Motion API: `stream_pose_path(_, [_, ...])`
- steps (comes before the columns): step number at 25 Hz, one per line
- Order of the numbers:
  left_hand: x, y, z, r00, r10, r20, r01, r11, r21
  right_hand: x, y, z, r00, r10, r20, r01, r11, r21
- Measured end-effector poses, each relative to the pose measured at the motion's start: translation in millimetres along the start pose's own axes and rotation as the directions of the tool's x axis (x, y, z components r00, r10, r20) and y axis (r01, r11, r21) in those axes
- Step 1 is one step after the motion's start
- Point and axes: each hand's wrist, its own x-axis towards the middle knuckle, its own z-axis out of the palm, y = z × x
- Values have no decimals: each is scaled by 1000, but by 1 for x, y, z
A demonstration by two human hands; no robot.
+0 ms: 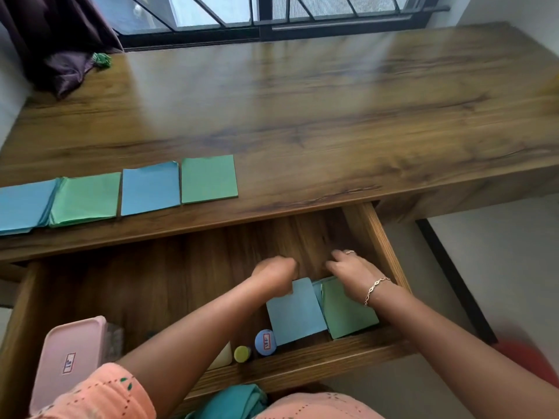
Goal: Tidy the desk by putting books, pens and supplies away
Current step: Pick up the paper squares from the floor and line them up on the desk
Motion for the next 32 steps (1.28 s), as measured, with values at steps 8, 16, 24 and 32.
stream_pose_path(8, [-3,9,5,992,105,74,-110,992,61,8,9,6,983,-44,181,44,999,0])
stream_pose_path(16, [-8,15,10,980,200,-7,-195,959,205,5,6,11,987,-47,154,69,988,-142])
stream_pose_path(24, [-13,15,16,965,237,-114,-197,938,287,4,5,16,996,-22,91,34,991,-129])
stream_pose_path(32, [-24,9,-1,901,197,-386,-78,950,302,5,2,-3,949,-2,-316,-1,1000,-11])
